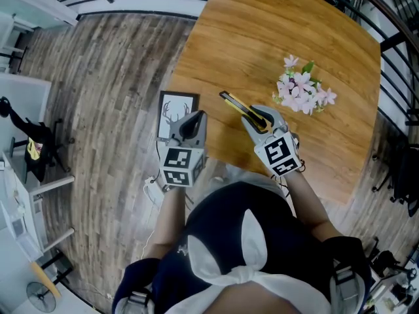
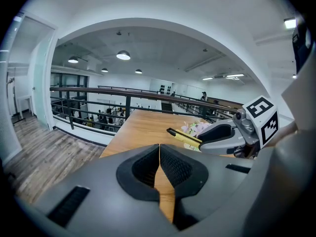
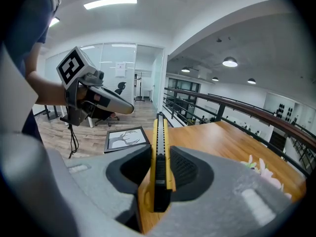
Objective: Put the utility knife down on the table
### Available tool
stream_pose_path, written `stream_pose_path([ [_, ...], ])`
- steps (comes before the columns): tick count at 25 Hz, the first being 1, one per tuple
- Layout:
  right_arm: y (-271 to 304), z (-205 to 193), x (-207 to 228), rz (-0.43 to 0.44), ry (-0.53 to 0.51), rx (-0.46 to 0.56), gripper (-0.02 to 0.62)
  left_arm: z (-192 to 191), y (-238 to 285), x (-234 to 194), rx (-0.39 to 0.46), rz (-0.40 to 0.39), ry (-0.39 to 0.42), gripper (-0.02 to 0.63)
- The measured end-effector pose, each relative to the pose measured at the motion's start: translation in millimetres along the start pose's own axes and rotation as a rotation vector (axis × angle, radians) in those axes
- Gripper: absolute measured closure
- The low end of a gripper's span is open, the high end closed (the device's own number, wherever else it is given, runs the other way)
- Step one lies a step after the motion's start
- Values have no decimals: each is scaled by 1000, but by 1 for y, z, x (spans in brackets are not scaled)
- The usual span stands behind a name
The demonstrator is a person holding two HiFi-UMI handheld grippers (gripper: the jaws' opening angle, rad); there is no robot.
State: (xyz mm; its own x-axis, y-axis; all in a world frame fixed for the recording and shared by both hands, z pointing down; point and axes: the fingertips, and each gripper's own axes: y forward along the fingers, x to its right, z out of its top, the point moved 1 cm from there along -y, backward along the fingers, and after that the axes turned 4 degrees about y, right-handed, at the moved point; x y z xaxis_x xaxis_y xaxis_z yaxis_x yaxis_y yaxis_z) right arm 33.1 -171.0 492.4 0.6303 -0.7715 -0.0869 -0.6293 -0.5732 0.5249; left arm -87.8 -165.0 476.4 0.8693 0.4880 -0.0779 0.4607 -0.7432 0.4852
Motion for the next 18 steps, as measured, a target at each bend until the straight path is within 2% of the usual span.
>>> stream_pose_path([
  [11, 4, -9, -2, 19, 26, -7, 479, -2, 0, 6, -12, -1, -2, 583],
  [18, 7, -15, 0, 18, 3, -27, 479, -3, 1, 8, -13, -4, 4, 583],
])
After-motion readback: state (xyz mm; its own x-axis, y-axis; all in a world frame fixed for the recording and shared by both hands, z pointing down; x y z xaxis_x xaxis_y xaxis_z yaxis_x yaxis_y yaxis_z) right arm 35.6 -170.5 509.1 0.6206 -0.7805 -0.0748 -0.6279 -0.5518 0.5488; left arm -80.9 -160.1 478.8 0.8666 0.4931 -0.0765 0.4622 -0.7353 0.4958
